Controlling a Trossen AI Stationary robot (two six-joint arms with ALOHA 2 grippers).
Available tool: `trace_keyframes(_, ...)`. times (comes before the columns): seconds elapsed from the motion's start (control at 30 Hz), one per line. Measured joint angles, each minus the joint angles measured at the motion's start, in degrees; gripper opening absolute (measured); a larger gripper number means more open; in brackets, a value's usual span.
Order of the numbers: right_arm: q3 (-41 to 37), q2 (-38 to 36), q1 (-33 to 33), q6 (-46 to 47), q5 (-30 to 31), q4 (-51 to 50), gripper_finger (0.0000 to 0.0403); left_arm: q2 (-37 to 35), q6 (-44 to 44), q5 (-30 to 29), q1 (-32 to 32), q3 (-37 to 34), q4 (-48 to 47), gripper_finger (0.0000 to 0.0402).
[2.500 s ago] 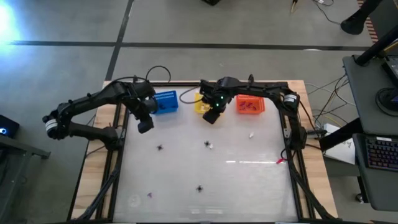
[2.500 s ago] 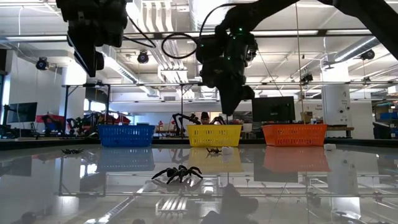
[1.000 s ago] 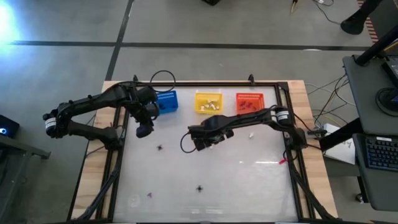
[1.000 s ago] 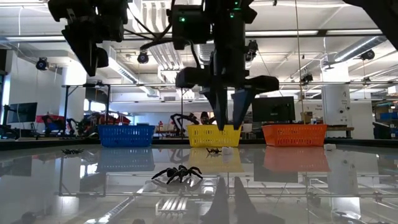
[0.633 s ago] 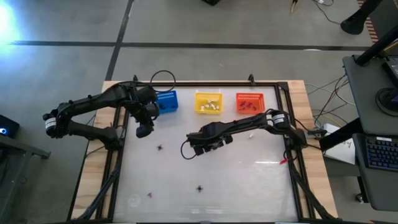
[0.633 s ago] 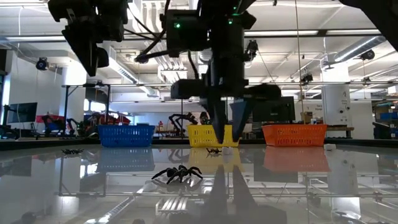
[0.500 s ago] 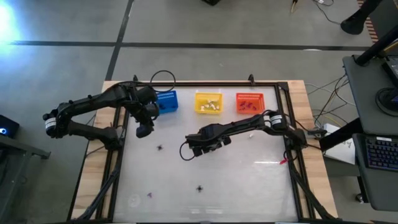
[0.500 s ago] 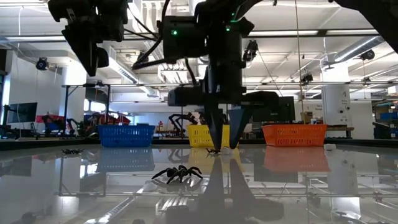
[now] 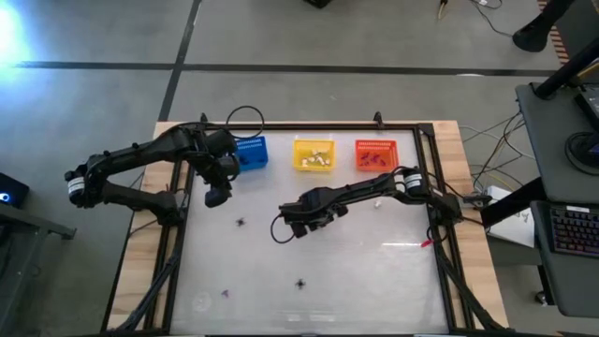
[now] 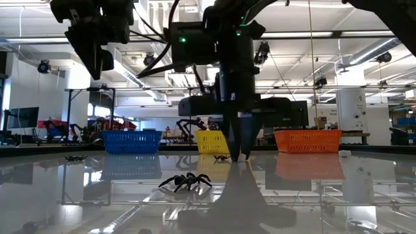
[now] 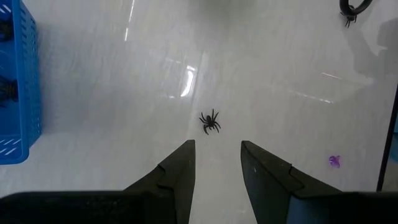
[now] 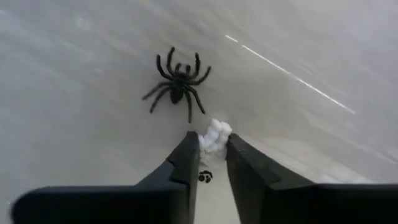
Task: Sort Halloween decoration
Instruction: Put the white skeleton toy into the yellow basket
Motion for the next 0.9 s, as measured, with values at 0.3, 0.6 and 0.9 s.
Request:
trace_keyframes(0.3, -0.1, -0.3, 0.0, -2.5, -1.5, -1.2, 0.0015, 0.0, 0.3, 0.0, 0.0, 0.0, 0.2, 0.0111)
trace_keyframes(0.6, -0.4, -5.6, 0.5, -2.7, -0.8, -2.5, 0.0011, 0.0, 0.3, 0.0, 0.0, 0.0, 0.4, 0.0111)
trace_keyframes(0.9, -0.3, -10.2, -2.0, -6.6, 6.5, -2.0, 0.0011, 0.0, 0.3, 0.0, 0.0, 0.0, 0.5, 0.0111)
